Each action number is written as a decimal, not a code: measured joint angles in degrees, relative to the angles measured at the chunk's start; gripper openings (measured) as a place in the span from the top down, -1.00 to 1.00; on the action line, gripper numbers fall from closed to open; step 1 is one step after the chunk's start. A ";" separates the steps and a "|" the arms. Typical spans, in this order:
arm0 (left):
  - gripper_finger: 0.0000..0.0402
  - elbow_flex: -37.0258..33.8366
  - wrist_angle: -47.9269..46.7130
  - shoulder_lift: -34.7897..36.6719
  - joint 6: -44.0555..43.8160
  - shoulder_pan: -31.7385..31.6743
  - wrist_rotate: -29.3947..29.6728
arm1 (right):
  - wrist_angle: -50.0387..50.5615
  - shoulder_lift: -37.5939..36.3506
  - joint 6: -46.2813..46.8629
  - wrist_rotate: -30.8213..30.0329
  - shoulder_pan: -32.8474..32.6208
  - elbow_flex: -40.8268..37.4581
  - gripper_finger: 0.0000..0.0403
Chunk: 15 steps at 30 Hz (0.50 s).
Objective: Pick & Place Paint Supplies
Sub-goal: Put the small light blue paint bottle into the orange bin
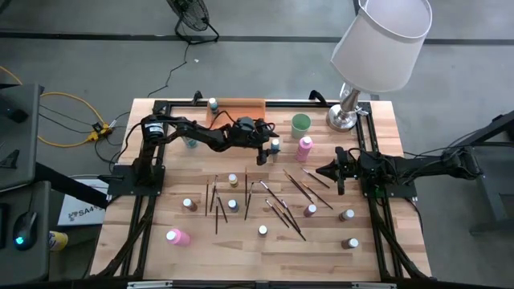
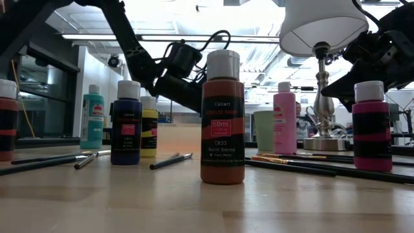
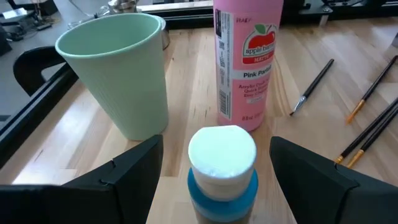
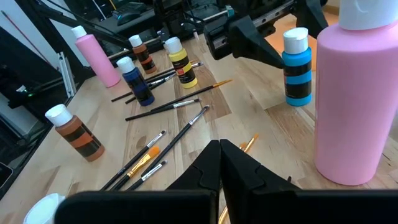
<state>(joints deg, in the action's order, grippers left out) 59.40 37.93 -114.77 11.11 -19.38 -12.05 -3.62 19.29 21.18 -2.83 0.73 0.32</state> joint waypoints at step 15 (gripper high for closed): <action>0.07 0.00 -0.43 0.08 -0.46 -0.09 0.13 | 0.00 0.00 0.00 0.00 0.00 -0.01 0.99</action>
<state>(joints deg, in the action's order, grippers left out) 59.40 37.50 -114.69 10.66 -19.46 -11.92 -3.62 19.29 21.18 -2.83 0.73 0.31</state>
